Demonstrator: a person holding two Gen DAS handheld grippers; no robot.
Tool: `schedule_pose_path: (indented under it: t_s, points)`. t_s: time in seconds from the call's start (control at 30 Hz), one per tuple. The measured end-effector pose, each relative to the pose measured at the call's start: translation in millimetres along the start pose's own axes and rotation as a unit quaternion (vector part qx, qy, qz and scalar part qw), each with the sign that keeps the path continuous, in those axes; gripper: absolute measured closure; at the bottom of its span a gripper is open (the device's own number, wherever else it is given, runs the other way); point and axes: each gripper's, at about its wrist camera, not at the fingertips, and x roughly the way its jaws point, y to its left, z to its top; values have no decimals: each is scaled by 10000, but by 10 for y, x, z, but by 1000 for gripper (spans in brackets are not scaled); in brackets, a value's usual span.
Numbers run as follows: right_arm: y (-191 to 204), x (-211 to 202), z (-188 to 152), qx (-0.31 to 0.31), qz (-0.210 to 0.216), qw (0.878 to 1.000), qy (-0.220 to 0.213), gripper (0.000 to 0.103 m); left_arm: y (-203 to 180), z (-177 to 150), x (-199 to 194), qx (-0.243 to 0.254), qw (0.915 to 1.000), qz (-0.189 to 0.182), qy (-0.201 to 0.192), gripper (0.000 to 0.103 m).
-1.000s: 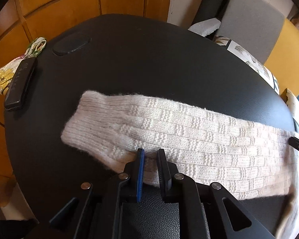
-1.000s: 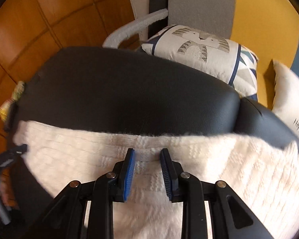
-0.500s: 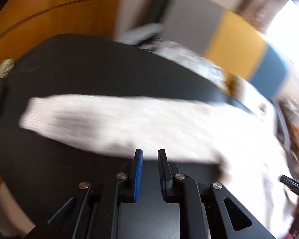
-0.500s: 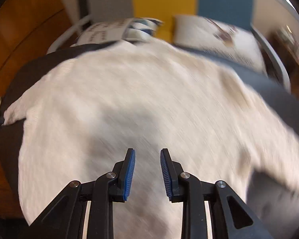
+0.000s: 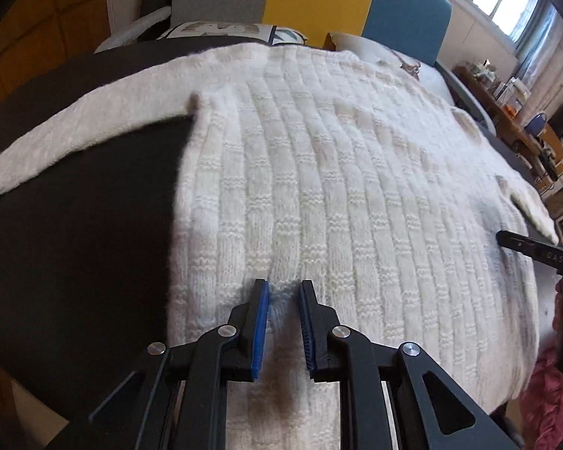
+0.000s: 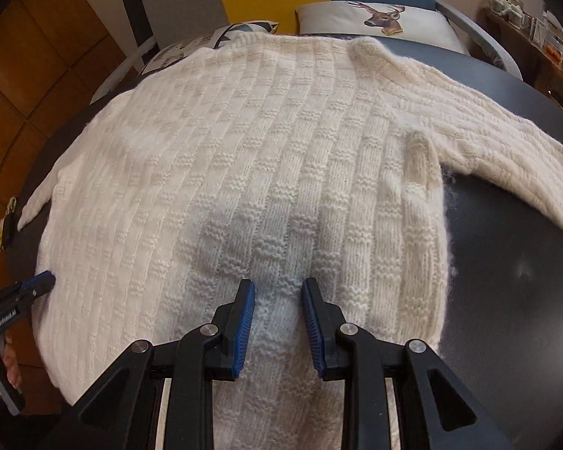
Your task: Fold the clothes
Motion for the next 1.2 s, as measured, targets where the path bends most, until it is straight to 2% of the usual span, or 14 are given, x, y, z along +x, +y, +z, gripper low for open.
schedule_pose_path:
  t_s: [0.07, 0.1, 0.3, 0.37, 0.47, 0.53, 0.6, 0.63, 0.73, 0.8, 0.87, 0.93, 1.03, 1.2]
  points:
    - [76, -22, -58, -139, -90, 9999, -16, 76, 93, 82, 56, 34, 9999, 158, 31, 81]
    - [99, -35, -77, -164, -100, 9998, -8, 76, 126, 113, 81, 81, 9997, 217, 21, 76]
    - [127, -231, -116, -57, 146, 9999, -19, 76, 145, 236, -25, 134, 9996, 259, 24, 76]
    - [207, -302, -194, -265, 190, 9995, -8, 76, 67, 223, -81, 220, 9996, 182, -67, 76]
    - [247, -259, -359, -602, -98, 9980, 136, 79, 49, 136, -11, 97, 9999, 43, 135, 76]
    - [210, -231, -439, -701, -282, 9970, 152, 80, 79, 35, -13, 3, 9999, 20, 107, 76]
    - [132, -250, -393, -514, -254, 9980, 277, 80, 78, 22, -25, -71, 9998, -96, 138, 76]
    - [115, -270, -346, -455, -210, 9982, 321, 80, 73, 38, -35, -99, 9997, -159, 161, 76]
    - [192, -390, -71, -540, 21, 9985, 34, 80, 49, 194, -163, -90, 9993, -367, 3, 76]
    - [320, -432, 201, -749, 71, 9968, -253, 80, 26, 405, -229, -107, 9987, -401, -280, 76]
    - [487, -363, 519, -903, 328, 9943, -470, 80, -24, 686, -218, -63, 9975, -469, -516, 76]
    - [780, -196, 724, -1177, 478, 9904, -540, 80, -81, 950, -138, 52, 9975, -391, -591, 75]
    - [1001, 64, 964, -1469, 407, 9872, -477, 80, -74, 1161, -24, 158, 9981, -187, -569, 75]
    - [860, 546, 1055, -1587, 141, 9872, 123, 80, 95, 1160, 269, 175, 9997, 64, -181, 75]
